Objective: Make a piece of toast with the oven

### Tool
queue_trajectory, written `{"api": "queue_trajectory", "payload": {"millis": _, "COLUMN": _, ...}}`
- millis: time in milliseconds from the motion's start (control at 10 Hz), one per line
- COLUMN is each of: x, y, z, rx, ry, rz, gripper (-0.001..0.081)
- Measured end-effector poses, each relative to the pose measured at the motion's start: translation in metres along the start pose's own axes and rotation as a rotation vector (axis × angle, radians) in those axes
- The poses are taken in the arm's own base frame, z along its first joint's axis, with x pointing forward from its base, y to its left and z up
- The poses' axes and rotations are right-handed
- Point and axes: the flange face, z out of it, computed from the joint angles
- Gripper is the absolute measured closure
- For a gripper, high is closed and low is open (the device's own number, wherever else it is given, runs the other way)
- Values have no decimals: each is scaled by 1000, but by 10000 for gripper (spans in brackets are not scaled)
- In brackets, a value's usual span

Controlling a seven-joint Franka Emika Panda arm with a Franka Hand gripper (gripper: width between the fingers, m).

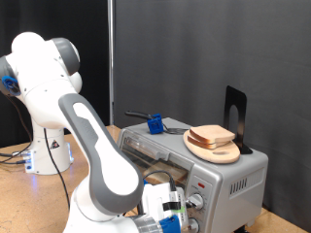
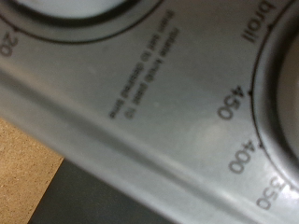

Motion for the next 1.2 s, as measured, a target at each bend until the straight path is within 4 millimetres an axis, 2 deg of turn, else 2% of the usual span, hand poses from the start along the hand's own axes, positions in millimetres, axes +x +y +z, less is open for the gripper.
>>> {"api": "queue_trajectory", "payload": {"millis": 700, "x": -1, "y": -3, "z": 1, "rx": 15, "ry": -4, "rz": -18, "gripper": 124}}
{"api": "queue_trajectory", "payload": {"millis": 800, "x": -1, "y": -3, "z": 1, "rx": 15, "ry": -4, "rz": -18, "gripper": 227}}
{"api": "queue_trajectory", "payload": {"millis": 1000, "x": 0, "y": -1, "z": 0, "rx": 11, "ry": 2, "rz": -15, "gripper": 505}}
{"api": "queue_trajectory", "payload": {"millis": 1100, "x": -1, "y": -1, "z": -1, "rx": 16, "ry": -3, "rz": -15, "gripper": 505}}
{"api": "queue_trajectory", "payload": {"millis": 1200, "x": -1, "y": -1, "z": -2, "rx": 16, "ry": -1, "rz": -14, "gripper": 690}}
